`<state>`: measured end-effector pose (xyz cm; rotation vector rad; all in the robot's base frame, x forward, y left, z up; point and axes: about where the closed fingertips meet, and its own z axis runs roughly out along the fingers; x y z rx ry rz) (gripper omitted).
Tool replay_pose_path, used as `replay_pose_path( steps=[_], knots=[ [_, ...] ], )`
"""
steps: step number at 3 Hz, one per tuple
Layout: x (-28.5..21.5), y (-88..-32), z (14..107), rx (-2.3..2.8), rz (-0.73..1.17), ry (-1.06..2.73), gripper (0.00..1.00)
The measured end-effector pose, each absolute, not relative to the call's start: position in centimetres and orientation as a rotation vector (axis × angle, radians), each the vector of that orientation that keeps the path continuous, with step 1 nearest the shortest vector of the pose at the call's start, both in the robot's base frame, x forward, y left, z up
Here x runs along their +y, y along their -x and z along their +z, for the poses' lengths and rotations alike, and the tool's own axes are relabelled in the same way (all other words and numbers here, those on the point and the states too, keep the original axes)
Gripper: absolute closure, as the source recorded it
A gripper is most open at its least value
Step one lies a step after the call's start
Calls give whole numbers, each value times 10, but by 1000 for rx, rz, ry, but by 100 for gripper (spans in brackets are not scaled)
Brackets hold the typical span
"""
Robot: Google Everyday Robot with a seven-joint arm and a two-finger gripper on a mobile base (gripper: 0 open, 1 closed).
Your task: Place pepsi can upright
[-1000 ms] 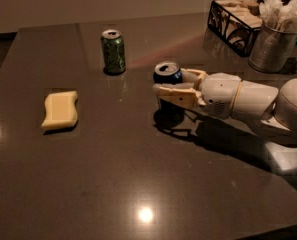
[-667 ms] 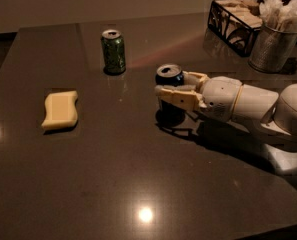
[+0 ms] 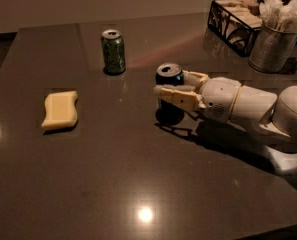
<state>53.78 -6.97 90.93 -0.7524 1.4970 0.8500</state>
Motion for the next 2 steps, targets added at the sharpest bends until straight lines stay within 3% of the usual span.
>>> replay_pose_path(
  steps=[1, 2],
  knots=[
    [-68, -537, 910, 1495, 852, 756, 0],
    [-67, -537, 910, 1495, 852, 756, 0]
  ],
)
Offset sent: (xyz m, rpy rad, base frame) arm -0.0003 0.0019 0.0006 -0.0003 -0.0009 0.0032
